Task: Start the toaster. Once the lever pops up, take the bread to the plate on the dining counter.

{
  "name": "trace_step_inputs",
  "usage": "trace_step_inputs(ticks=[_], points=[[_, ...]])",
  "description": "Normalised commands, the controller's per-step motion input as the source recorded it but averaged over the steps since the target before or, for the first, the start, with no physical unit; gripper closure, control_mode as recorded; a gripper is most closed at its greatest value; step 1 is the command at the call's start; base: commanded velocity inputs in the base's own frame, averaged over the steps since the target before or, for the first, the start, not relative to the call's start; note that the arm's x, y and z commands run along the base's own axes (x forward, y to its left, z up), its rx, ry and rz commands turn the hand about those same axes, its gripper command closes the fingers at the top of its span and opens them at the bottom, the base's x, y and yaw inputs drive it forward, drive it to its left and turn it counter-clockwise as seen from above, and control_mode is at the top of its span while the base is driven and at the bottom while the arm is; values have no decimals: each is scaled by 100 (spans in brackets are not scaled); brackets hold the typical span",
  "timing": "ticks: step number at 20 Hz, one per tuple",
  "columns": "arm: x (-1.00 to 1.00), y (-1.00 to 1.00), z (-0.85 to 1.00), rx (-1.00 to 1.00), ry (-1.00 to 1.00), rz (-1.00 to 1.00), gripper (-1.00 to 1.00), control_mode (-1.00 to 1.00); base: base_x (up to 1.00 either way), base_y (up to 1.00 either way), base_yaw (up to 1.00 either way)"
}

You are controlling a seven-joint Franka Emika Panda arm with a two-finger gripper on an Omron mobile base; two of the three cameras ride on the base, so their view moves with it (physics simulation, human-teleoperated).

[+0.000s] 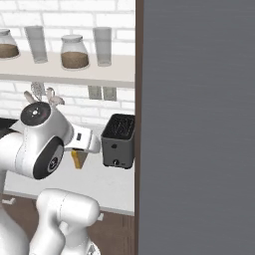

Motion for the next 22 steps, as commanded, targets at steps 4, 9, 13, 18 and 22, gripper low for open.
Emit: trace_step_inputs(ticks=[4, 9, 13, 18, 22], points=[[-26, 31, 4, -2, 5, 0, 100, -100, 0, 0, 0], [-18, 5, 0, 0, 0, 0, 100, -100, 0, 0, 0], [-4, 0, 0, 0, 0, 0, 100, 100, -4, 0, 0], [0, 0, 0, 0, 0, 0, 100, 100, -40, 17, 1], [0, 0, 0, 0, 0, 0, 100, 100, -43, 57, 9]])
